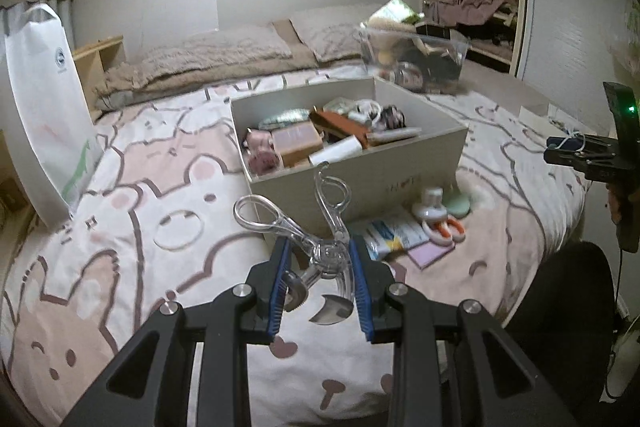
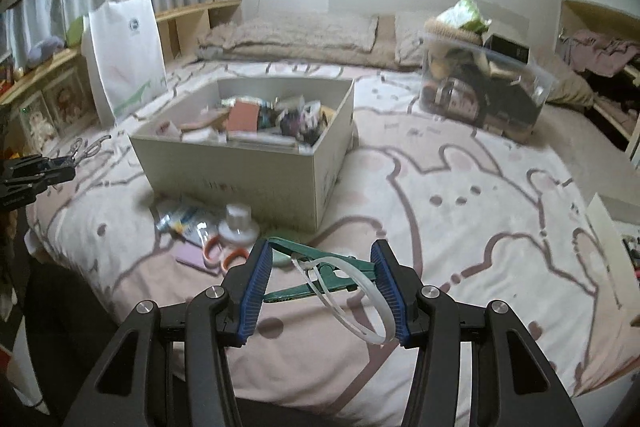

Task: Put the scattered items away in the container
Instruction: 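Lift the clothespin and eyelash curler and carry both over the box, then lower the clothespin and eyelash curler into the box and open both tools, then withdraw both open tools up and back from the box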

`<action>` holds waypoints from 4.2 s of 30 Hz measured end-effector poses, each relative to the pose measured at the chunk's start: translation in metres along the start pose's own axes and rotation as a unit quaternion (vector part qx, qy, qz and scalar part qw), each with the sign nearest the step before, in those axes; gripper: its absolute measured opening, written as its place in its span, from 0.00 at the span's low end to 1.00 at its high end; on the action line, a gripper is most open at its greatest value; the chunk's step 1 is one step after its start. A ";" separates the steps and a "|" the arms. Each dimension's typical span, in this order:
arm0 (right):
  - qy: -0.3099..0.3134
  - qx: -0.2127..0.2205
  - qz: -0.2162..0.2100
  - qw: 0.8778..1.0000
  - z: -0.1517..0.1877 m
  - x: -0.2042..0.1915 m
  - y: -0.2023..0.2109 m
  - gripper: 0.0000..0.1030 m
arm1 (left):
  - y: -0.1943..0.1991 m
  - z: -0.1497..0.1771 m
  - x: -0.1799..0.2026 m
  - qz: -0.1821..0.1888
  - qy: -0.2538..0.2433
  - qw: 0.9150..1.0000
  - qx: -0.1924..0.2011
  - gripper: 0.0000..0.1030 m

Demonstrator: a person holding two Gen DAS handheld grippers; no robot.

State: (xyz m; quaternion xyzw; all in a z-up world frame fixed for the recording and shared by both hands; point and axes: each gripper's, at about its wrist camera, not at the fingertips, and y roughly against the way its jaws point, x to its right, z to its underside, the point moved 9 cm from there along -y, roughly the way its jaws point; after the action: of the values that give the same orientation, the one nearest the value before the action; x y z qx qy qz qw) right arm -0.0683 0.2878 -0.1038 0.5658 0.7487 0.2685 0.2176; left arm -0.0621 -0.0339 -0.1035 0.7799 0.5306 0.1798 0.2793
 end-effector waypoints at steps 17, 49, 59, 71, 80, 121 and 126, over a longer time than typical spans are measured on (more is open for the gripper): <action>-0.008 0.059 -0.021 0.998 -0.077 -0.010 0.011 0.51 | 0.005 -0.066 -0.017 -0.008 0.012 0.999 0.037 0.29; -0.050 0.053 -0.079 0.994 -0.188 -0.018 -0.095 0.51 | -0.106 -0.175 -0.035 0.049 0.086 0.995 0.026 0.29; -0.080 0.002 -0.078 0.994 -0.192 -0.012 -0.149 0.51 | -0.149 -0.177 -0.044 0.035 0.086 0.996 -0.014 0.29; -0.058 -0.092 -0.013 0.994 -0.199 -0.001 -0.228 0.51 | -0.193 -0.176 -0.047 0.040 0.085 0.994 -0.048 0.29; -0.061 -0.139 0.012 0.988 -0.197 0.012 -0.270 0.51 | -0.221 -0.169 -0.052 0.039 0.082 0.993 -0.073 0.29; -0.040 -0.052 -0.077 0.995 -0.197 -0.036 -0.222 0.79 | -0.250 -0.158 -0.095 -0.045 0.087 0.991 -0.096 0.70; -0.049 -0.054 -0.075 0.994 -0.194 -0.030 -0.220 0.79 | -0.248 -0.157 -0.091 -0.043 0.083 0.991 -0.097 0.70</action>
State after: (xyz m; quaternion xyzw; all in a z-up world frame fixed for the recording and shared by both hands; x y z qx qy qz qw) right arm -0.3434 0.1811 -0.0985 0.5079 0.7617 0.2636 0.3040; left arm -0.3669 -0.0101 -0.1352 0.7077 0.5651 0.2823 0.3163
